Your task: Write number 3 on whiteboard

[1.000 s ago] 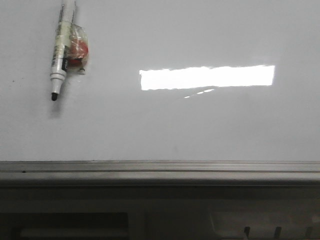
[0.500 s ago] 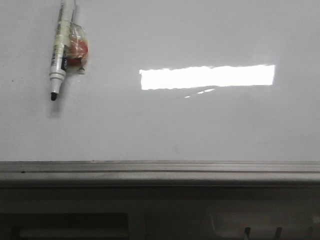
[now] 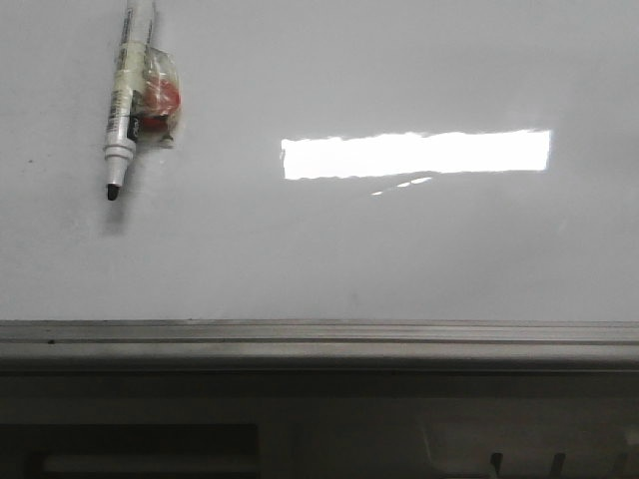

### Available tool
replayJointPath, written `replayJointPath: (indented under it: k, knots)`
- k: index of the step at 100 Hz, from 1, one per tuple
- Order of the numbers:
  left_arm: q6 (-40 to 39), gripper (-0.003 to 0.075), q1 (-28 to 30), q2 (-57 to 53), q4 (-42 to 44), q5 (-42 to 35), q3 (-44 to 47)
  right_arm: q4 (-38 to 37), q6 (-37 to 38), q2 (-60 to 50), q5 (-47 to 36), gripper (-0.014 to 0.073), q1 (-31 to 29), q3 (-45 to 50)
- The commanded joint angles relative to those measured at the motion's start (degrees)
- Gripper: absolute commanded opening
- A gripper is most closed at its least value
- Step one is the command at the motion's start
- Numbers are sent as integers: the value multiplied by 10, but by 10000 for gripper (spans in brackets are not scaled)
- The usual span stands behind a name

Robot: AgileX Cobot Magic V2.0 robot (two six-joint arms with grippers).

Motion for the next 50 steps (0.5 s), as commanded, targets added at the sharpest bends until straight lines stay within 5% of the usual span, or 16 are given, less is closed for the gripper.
replayJointPath:
  k: [1, 20, 50]
  knots:
    - [38, 487, 1, 70, -58, 11, -49, -4, -14, 51, -25, 356, 2, -50]
    - [177, 403, -21, 207, -234, 57, -75, -4, -16, 88, -36, 356, 48, -80]
    - [181, 403, -147, 336, -232, -57, -125, -4, -16, 89, -20, 356, 103, -82]
